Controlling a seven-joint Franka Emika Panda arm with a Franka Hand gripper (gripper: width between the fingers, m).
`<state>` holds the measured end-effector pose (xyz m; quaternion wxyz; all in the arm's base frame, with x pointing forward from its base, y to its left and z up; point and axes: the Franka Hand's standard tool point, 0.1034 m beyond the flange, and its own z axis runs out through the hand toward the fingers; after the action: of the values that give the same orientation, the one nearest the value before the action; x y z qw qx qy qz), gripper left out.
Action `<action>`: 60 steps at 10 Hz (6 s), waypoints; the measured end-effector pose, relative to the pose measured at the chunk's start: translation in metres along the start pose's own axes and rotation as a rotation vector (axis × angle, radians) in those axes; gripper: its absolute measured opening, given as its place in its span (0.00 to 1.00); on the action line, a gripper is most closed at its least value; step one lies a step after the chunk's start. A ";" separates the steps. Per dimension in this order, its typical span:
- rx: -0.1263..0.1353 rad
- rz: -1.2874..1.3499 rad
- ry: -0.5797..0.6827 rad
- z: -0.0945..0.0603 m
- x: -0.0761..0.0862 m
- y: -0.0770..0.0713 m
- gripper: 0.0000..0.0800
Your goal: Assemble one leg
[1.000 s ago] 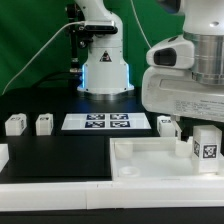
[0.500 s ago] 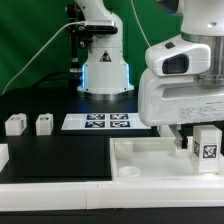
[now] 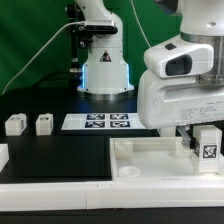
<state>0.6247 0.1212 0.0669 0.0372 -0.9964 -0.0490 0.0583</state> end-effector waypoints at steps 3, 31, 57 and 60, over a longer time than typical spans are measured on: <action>0.001 0.049 0.000 0.000 0.000 0.000 0.37; 0.018 1.192 0.008 0.002 0.001 -0.009 0.81; 0.021 1.206 0.014 0.000 0.003 0.000 0.36; 0.027 1.501 0.021 -0.001 0.005 0.000 0.36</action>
Offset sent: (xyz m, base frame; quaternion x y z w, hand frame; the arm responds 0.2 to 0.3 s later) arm 0.0000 0.0000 0.0000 0.0000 0.0000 0.0000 1.0000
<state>0.6296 0.1216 0.0673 0.0000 -0.7620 0.6449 0.0593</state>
